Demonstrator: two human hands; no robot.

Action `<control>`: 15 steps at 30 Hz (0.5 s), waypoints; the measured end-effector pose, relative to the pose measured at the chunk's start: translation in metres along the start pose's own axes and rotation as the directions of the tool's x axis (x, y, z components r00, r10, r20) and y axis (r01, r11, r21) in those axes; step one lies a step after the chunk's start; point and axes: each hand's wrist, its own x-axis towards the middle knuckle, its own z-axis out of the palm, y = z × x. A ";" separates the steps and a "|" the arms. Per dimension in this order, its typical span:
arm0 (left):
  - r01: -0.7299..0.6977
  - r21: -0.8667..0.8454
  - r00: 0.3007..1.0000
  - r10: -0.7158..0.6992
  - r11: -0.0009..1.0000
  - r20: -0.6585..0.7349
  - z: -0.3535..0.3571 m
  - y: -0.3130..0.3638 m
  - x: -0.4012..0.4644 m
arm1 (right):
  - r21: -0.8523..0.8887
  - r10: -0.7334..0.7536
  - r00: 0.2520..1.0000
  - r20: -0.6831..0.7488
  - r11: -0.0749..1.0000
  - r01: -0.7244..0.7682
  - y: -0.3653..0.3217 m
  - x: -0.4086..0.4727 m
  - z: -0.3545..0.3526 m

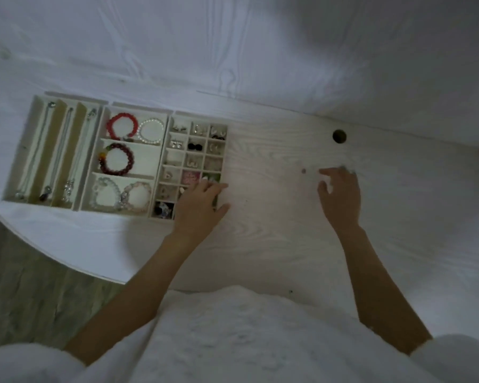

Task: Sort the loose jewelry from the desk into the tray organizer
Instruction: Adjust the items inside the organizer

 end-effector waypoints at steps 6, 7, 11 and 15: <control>0.070 0.069 0.997 -0.070 0.995 0.007 0.011 0.015 -0.003 | -0.300 0.087 0.989 0.116 0.953 -0.049 0.060 -0.019 -0.002; 0.091 0.066 0.996 -0.090 0.994 -0.014 0.010 0.011 -0.004 | -0.323 0.060 0.991 0.117 0.946 -0.019 0.055 -0.026 0.004; 0.033 0.149 0.996 -0.020 0.988 -0.085 0.012 0.006 -0.012 | -0.242 -0.128 0.989 0.077 0.960 0.143 0.027 -0.062 0.015; 0.040 -0.059 0.996 -0.045 0.997 -0.073 0.006 0.025 -0.011 | 0.226 0.005 0.985 0.173 0.973 -0.045 -0.018 -0.072 0.003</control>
